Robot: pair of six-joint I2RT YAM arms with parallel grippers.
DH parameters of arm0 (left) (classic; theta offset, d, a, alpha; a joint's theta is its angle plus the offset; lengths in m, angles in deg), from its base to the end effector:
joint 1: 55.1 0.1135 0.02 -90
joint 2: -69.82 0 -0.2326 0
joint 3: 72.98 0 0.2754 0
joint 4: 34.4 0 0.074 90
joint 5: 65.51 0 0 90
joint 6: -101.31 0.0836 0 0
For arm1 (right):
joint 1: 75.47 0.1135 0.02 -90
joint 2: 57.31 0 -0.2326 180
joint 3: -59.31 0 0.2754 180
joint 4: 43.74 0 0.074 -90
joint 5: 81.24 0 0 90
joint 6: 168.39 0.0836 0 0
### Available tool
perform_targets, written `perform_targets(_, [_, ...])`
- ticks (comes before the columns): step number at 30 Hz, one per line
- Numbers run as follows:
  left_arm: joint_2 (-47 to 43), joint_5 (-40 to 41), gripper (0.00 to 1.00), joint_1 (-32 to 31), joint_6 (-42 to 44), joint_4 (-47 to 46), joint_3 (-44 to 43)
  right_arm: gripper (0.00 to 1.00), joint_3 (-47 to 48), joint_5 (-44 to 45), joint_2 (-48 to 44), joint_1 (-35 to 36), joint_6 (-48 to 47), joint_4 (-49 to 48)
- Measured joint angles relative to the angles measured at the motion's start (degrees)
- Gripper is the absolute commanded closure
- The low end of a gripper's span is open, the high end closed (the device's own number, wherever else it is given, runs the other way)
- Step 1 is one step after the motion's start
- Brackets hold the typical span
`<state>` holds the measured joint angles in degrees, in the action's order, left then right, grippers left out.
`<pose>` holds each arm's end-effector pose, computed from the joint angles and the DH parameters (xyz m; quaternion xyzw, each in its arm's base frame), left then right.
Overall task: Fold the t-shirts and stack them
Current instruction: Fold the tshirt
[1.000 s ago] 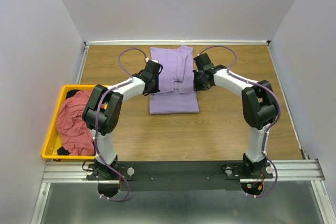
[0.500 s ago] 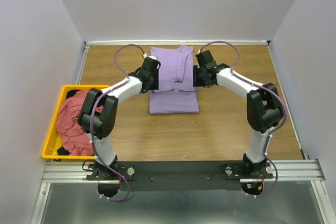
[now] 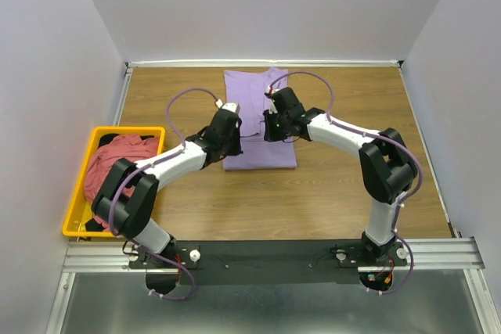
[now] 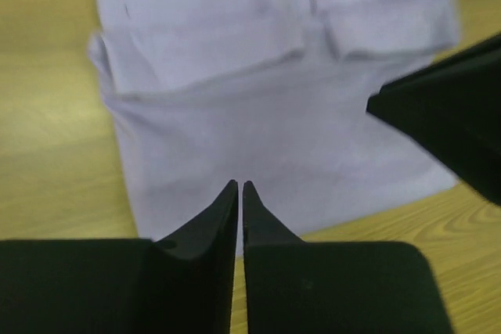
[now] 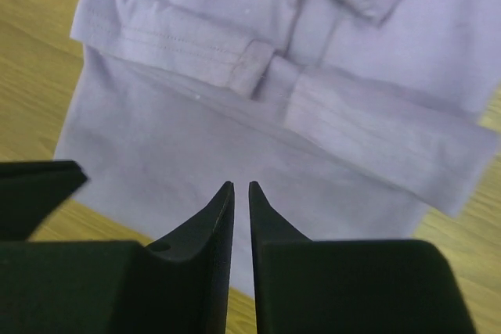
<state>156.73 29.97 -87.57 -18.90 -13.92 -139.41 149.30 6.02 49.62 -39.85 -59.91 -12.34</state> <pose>0.3284 -0.1995 0.1463 -0.0019 0.9090 -0.1785 0.3767 0.3683 0.2688 0.1381 -0.1476 0.9227 0.1816 0.3064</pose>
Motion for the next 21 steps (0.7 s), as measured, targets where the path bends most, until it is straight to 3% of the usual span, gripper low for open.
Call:
perform_targets(7, [7.6, -3.3, 0.91, -1.1, -2.6, -3.1, 5.1, 0.84, -0.2, -3.3, 6.6, 0.4, 0.4, -3.5])
perform_targets(12, [7.8, -3.9, 0.91, -2.0, -3.5, -6.1, 6.3, 0.84, 1.4, -3.0, 10.0, 0.3, 0.0, -4.1])
perform_targets(21, [6.6, -4.2, 0.91, -2.1, -3.8, -9.1, 9.0, 0.82, 15.4, 3.4, 18.0, -4.4, -4.3, -4.1])
